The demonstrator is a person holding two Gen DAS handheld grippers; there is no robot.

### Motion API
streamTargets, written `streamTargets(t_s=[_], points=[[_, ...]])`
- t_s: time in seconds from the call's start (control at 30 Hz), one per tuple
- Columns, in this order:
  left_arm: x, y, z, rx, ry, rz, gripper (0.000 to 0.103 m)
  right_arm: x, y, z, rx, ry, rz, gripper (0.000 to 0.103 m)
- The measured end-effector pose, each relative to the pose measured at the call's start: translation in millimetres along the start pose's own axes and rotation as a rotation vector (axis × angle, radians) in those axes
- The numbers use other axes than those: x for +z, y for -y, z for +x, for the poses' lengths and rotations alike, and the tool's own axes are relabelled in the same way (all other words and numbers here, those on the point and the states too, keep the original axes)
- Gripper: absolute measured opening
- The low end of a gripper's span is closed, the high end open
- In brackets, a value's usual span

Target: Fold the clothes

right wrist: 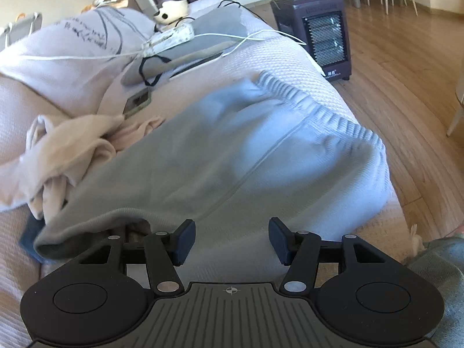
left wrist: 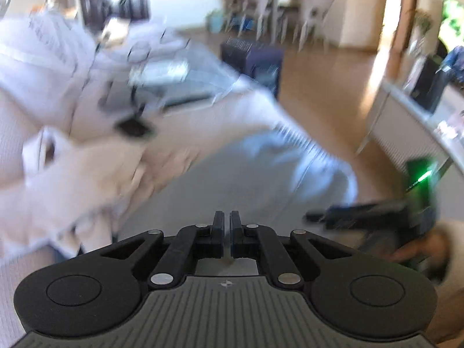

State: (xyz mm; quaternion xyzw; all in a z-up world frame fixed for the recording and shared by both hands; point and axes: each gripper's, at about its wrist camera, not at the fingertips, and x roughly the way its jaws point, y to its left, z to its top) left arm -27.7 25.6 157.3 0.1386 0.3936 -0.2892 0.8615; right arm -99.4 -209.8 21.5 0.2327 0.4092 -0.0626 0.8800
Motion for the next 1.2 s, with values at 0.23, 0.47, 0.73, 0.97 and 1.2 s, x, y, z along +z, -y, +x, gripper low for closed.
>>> streamTargets(t_s=[0.23, 0.47, 0.73, 0.97, 1.2], points=[[-64.3, -34.1, 25.3, 0.030, -0.208, -0.073, 0.036, -12.2, -11.9, -8.1, 0.102, -0.127, -0.126, 0.057], [-105.2, -47.2, 69.4, 0.004, -0.396, -0.071, 0.056, -25.4, -7.9, 3.5, 0.075, -0.345, -0.189, 0.057], [-100.1, -54.0, 99.7, -0.075, -0.332, -0.152, 0.020, -27.0, -39.3, 32.4, 0.110, -0.390, -0.288, 0.059], [-40.5, -54.0, 82.7, -0.099, -0.144, -0.065, 0.011, 10.3, -43.7, 40.9, 0.138, -0.229, -0.253, 0.058], [6.4, -41.8, 132.7, -0.020, -0.130, 0.033, 0.011, 43.8, -37.9, 75.6, 0.089, -0.205, -0.188, 0.052]])
